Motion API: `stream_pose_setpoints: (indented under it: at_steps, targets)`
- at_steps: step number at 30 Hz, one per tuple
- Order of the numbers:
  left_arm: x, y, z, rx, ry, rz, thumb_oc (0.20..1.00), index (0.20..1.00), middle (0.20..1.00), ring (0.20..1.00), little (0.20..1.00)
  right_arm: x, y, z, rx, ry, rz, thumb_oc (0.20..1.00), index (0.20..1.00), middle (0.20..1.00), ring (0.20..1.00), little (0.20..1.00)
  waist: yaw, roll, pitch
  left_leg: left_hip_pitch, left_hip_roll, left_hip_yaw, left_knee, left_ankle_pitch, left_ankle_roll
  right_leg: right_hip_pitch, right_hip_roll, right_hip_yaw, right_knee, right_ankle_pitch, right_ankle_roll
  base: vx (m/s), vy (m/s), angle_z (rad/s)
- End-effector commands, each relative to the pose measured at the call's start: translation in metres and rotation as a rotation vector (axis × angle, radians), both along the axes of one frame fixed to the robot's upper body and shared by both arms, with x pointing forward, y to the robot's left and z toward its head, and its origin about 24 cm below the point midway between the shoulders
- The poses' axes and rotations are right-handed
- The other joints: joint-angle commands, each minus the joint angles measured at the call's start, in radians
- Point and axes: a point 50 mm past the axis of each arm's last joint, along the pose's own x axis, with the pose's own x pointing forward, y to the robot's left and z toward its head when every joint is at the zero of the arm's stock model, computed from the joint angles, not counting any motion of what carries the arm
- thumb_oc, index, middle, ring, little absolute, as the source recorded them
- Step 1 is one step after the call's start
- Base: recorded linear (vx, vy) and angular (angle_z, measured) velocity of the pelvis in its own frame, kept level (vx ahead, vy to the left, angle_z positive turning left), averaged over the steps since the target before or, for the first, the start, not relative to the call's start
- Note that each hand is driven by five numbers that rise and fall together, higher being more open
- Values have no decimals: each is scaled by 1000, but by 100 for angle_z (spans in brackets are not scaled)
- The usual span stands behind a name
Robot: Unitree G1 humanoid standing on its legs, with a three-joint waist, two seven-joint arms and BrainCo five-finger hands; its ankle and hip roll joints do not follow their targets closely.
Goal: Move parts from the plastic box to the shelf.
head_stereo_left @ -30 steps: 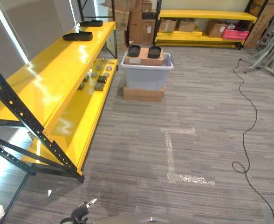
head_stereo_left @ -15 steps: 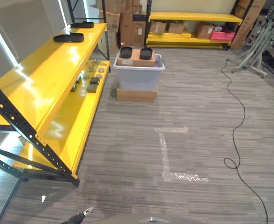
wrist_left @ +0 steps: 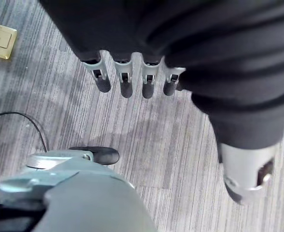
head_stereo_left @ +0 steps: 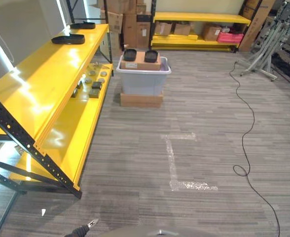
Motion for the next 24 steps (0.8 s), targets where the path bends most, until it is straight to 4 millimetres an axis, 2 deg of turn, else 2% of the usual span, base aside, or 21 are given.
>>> stream_pose_setpoints:
  at_steps: [1,4,6,7,9,10,13,14,16,17,18,20,21,24]
  targets:
    - [11,0,0,21,5,-4,1000,1000,1000,1000,1000,9,-1,1,-27,4,1,1000,1000,1000,1000,1000,9,0,15,-33,1,15,34,-97,-3,-28,-53,1,21,-27,89,69,115,-2]
    - [12,1,0,26,2,-13,1000,1000,1000,1000,1000,9,-3,1,-27,-3,-19,1000,1000,1000,1000,1000,5,7,25,-44,-8,6,44,-102,9,-49,-64,12,57,-36,92,44,136,-6]
    - [15,5,2,41,-6,-34,1000,1000,1000,1000,1000,8,-5,2,-35,-15,-37,1000,1000,1000,1000,1000,0,20,44,-63,-23,-8,69,-115,36,-97,-82,31,157,-58,93,49,204,-12]
    - [16,5,2,44,-8,-37,1000,1000,1000,1000,1000,9,-6,2,-36,-19,-45,1000,1000,1000,1000,1000,-1,21,47,-67,-25,-10,74,-117,41,-108,-84,34,179,-61,94,19,146,-4]
    - [18,8,3,55,-12,-38,1000,1000,1000,1000,1000,13,-8,3,-36,-45,-89,1000,1000,1000,1000,1000,-6,28,72,-90,-42,-23,108,-126,69,-176,-97,40,310,-56,98,14,143,-1]
    - [19,10,4,59,-13,-38,1000,1000,1000,1000,1000,16,-9,3,-38,-58,-99,1000,1000,1000,1000,1000,-7,31,82,-99,-48,-27,121,-129,78,-207,-100,40,360,-45,102,-1,153,-11]
    - [21,14,5,65,-18,-44,1000,1000,1000,1000,1000,26,-14,5,-36,-123,-135,1000,1000,1000,1000,1000,-6,48,127,-142,-66,-23,187,-149,113,-390,-112,40,650,36,100,0,174,-21]
    - [20,16,5,65,-21,-46,1000,1000,1000,1000,1000,32,-18,7,-36,-160,-131,1000,1000,1000,1000,1000,-7,50,151,-147,-76,-19,211,-161,120,-453,-117,24,691,86,104,73,98,-17]
    - [18,17,5,62,-22,-46,1000,1000,1000,1000,1000,33,-20,8,-36,-175,-131,1000,1000,1000,1000,1000,-10,46,158,-137,-85,-24,223,-184,115,-459,-118,22,658,98,128,166,-17,-20]
    - [18,18,6,59,-26,-52,1000,1000,1000,1000,1000,35,-21,8,-32,-193,-134,1000,1000,1000,1000,1000,-11,28,160,-146,-95,-15,241,-187,110,-455,-126,5,552,140,131,233,-132,-20]
    - [18,19,6,60,-27,-56,1000,1000,1000,1000,1000,35,-21,8,-28,-201,-133,1000,1000,1000,1000,1000,-13,18,163,-138,-99,-20,251,-201,105,-433,-130,-5,467,156,141,330,-239,-5]
    - [18,21,6,69,-27,-72,1000,1000,1000,1000,1000,36,-21,9,-20,-214,-136,1000,1000,1000,1000,1000,-14,-11,164,-115,-110,-31,271,-235,93,-385,-145,-21,226,160,156,489,-303,7]
    - [16,23,7,77,-21,-85,1000,1000,1000,1000,1000,34,-21,8,-14,-211,-145,1000,1000,1000,1000,1000,-12,-24,160,-84,-109,-43,276,-258,86,-353,-153,-30,63,176,167,577,-348,11]
    - [12,26,7,88,-12,-95,1000,1000,1000,1000,1000,30,-20,8,-4,-203,-152,1000,1000,1000,1000,1000,-4,-35,151,-48,-99,-49,283,-282,81,-332,-173,-44,2,197,180,504,-302,26]
